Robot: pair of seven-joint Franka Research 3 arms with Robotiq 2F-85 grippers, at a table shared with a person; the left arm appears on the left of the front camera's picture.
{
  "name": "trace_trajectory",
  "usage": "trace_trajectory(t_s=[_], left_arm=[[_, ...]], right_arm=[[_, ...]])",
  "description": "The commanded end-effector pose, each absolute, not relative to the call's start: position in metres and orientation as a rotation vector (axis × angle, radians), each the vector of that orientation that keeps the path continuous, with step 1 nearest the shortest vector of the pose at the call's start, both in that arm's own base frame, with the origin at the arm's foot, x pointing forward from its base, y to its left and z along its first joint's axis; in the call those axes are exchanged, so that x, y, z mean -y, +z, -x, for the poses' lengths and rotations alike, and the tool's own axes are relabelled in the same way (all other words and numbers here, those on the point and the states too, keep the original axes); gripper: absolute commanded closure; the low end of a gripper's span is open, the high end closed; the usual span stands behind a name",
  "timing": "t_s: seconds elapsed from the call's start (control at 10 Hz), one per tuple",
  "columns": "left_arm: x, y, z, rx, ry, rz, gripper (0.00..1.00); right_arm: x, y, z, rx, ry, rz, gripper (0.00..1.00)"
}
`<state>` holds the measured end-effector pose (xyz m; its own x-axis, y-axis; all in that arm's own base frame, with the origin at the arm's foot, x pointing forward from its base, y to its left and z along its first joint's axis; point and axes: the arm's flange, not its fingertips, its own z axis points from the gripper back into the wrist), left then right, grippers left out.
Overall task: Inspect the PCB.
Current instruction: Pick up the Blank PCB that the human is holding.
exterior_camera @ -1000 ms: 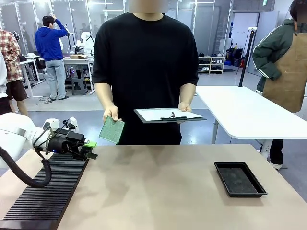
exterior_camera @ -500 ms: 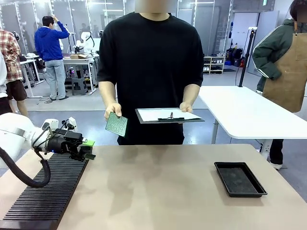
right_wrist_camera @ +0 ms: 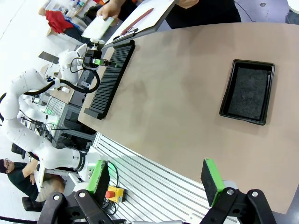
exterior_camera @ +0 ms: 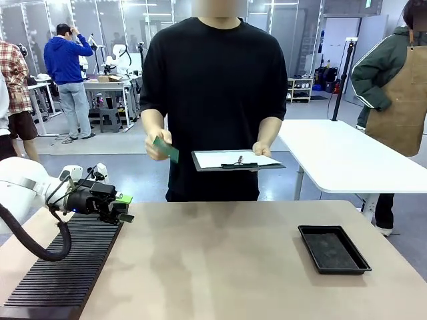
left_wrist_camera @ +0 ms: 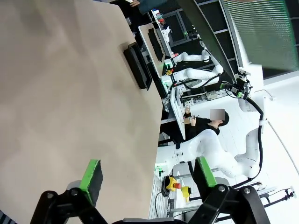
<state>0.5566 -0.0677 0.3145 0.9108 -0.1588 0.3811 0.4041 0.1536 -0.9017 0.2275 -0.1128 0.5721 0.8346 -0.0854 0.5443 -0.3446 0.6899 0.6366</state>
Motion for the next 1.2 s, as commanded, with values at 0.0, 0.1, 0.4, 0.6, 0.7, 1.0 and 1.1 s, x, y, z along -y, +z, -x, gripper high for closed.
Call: trace_trajectory(t_s=[0.0,0.1,0.4,0.6,0.7,1.0,1.1], left_arm=[[0.069,0.317,-0.556,0.214,-0.414,1.365,0.00],[0.069,0.317,-0.556,0.214,-0.414,1.365,0.00],[0.069,0.317,-0.556,0.214,-0.414,1.365,0.00],[0.061,0.338,-0.555,0.191,-0.381,1.325,0.00],[0.053,0.364,-0.549,0.140,-0.346,1.304,0.00],[0.007,0.473,-0.490,0.044,-0.323,0.963,0.00],[-0.009,0.498,-0.464,0.038,-0.287,0.893,0.00]], right_arm=[[0.113,0.572,-0.228,0.590,0.172,-0.812,0.00],[0.113,0.572,-0.228,0.590,0.172,-0.812,0.00],[0.113,0.572,-0.228,0.590,0.172,-0.812,0.00],[0.113,0.572,-0.228,0.590,0.172,-0.812,0.00],[0.113,0.572,-0.228,0.590,0.172,-0.812,0.00],[0.113,0.572,-0.228,0.590,0.172,-0.812,0.00],[0.113,0.572,-0.228,0.590,0.172,-0.812,0.00]])
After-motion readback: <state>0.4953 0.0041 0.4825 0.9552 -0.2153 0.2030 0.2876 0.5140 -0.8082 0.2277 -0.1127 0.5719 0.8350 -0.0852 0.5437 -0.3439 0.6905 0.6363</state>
